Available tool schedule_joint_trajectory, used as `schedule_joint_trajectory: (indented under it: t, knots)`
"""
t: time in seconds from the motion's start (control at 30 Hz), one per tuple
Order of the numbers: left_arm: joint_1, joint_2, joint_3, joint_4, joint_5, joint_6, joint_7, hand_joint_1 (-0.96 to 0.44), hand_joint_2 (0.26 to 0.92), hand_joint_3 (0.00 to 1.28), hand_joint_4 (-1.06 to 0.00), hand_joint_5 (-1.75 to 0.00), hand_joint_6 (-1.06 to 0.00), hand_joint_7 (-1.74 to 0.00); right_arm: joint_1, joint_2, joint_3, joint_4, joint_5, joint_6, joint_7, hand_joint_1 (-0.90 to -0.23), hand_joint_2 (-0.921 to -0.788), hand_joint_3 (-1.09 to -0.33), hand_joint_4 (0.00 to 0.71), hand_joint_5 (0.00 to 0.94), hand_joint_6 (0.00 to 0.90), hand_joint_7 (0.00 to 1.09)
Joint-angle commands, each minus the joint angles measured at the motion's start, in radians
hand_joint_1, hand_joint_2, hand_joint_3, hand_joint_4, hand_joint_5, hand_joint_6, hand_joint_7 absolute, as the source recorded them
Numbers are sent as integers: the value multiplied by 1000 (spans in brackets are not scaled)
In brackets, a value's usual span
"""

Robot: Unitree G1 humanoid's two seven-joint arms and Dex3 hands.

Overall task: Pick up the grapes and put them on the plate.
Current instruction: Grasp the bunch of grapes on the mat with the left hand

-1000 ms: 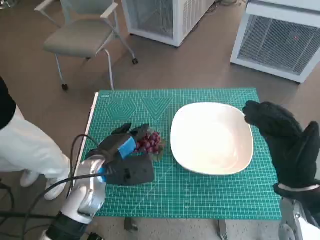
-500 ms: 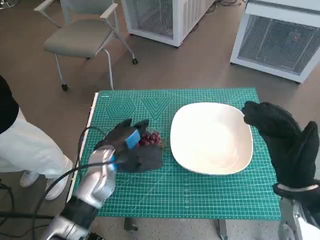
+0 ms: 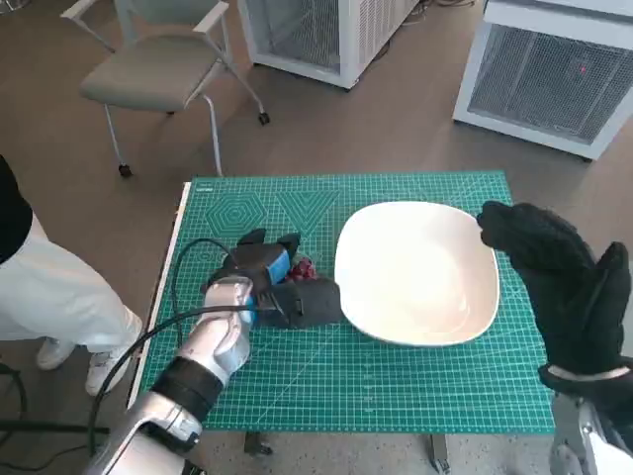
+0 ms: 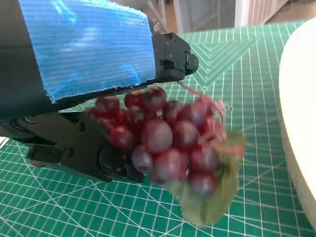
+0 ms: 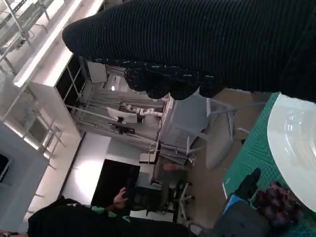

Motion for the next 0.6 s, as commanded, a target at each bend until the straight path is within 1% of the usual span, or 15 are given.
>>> schedule_joint_trajectory:
  t: [0.03,0.27,0.6]
  knots:
    - [-46,-13,-9,65,-7,-19,6,-28,826,1,-53,-3,-214,-4,30,-2,-9,-5,4,14,-12,-554,-921,-569,473,28,100,728]
    - [-67,-22,-8,127,-23,-41,6,-44,823,0,-48,0,-212,-2,36,1,-12,-11,-3,11,-19,-549,-921,-571,473,28,96,732]
    - [-76,-32,-2,174,-43,-48,-1,-40,822,0,-38,0,-214,-1,36,5,-8,-8,-13,6,-29,-551,-921,-572,472,28,93,737]
